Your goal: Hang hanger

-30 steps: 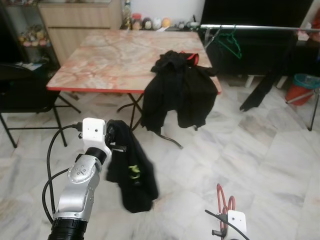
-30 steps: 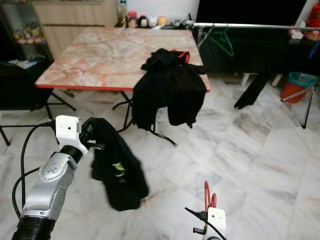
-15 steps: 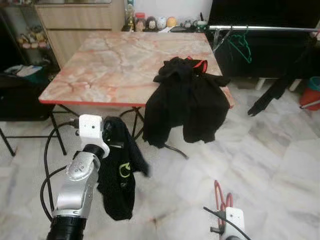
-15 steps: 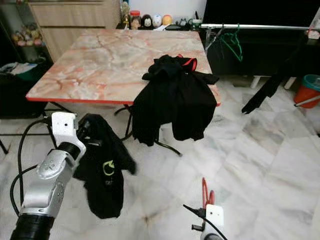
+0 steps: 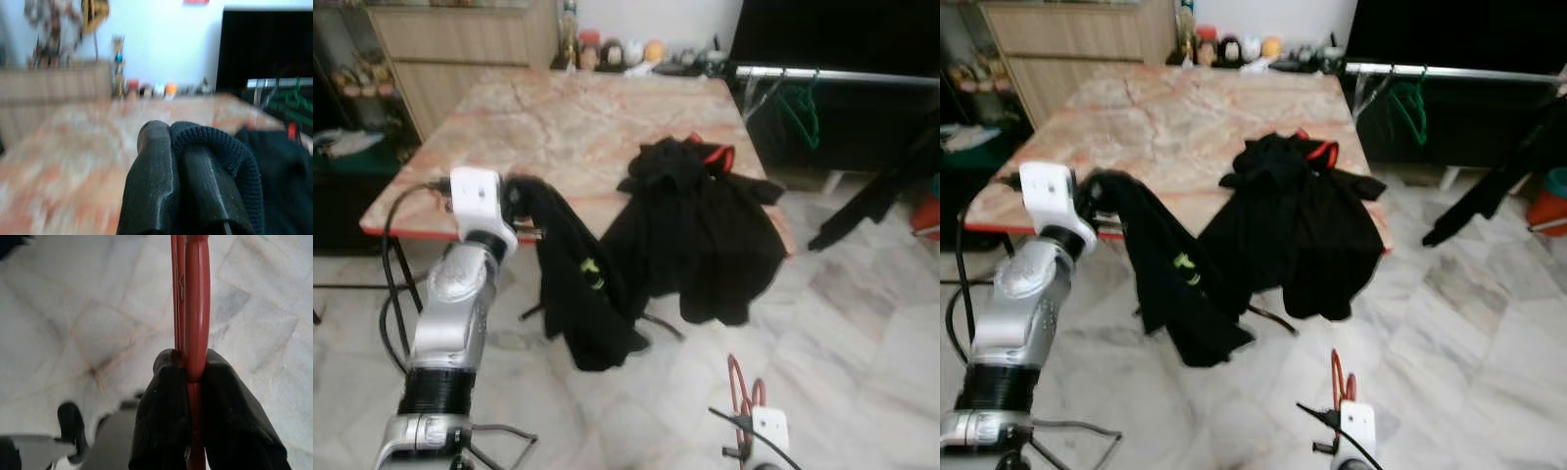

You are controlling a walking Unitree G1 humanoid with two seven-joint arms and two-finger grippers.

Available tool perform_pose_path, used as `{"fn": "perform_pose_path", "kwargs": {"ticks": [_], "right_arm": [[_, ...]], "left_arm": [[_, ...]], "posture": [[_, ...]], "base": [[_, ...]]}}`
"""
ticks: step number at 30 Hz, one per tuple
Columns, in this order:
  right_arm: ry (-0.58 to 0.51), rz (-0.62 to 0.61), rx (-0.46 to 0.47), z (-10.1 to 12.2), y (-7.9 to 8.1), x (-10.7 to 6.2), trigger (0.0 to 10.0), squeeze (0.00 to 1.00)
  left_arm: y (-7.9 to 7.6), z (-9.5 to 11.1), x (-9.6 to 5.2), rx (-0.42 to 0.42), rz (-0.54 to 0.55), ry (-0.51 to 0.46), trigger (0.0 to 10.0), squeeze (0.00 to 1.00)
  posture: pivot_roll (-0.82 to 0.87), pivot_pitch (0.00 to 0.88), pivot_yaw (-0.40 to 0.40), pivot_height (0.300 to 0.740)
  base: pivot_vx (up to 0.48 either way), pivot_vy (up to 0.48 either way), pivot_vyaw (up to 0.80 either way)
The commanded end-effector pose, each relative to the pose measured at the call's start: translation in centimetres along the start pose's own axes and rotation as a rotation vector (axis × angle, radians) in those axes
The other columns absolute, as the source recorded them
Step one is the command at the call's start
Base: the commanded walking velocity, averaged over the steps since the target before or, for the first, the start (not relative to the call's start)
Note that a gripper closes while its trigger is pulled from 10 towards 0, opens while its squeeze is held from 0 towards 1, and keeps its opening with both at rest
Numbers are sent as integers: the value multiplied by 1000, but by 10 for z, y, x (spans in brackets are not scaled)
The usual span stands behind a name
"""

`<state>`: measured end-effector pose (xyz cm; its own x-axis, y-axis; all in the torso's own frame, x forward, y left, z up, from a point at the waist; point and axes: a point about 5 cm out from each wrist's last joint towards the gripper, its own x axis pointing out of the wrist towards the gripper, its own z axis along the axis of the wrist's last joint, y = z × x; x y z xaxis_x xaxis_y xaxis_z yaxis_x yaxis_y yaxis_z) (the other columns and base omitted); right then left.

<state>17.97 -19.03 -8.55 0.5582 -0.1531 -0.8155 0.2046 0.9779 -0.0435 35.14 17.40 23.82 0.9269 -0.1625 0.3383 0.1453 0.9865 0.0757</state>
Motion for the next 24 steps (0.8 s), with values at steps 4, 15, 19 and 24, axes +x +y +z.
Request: {"fn": "perform_pose_path", "kwargs": {"ticks": [4, 15, 19, 24], "right_arm": [[5, -23, -8, 1, -10, 0, 10000, 0], [10, -14, -28, 2, -10, 1, 10000, 0], [10, -12, -32, 2, -10, 1, 10000, 0], [13, -9, -37, 2, -10, 1, 10000, 0]], "left_arm": [[-4, 40, 37, 22, -31, -125, 10000, 0], [-2, 89, 78, 75, -27, -219, 10000, 0], [-4, 90, 80, 79, -40, -224, 10000, 0], [-8, 78, 74, 69, -81, -188, 10000, 0]], "posture": [[-12, 0, -42, 732], [4, 0, -44, 732], [8, 0, -42, 732], [11, 0, -42, 732]], "base": [[480, 0, 0], [480, 0, 0], [480, 0, 0], [375, 0, 0]]}}
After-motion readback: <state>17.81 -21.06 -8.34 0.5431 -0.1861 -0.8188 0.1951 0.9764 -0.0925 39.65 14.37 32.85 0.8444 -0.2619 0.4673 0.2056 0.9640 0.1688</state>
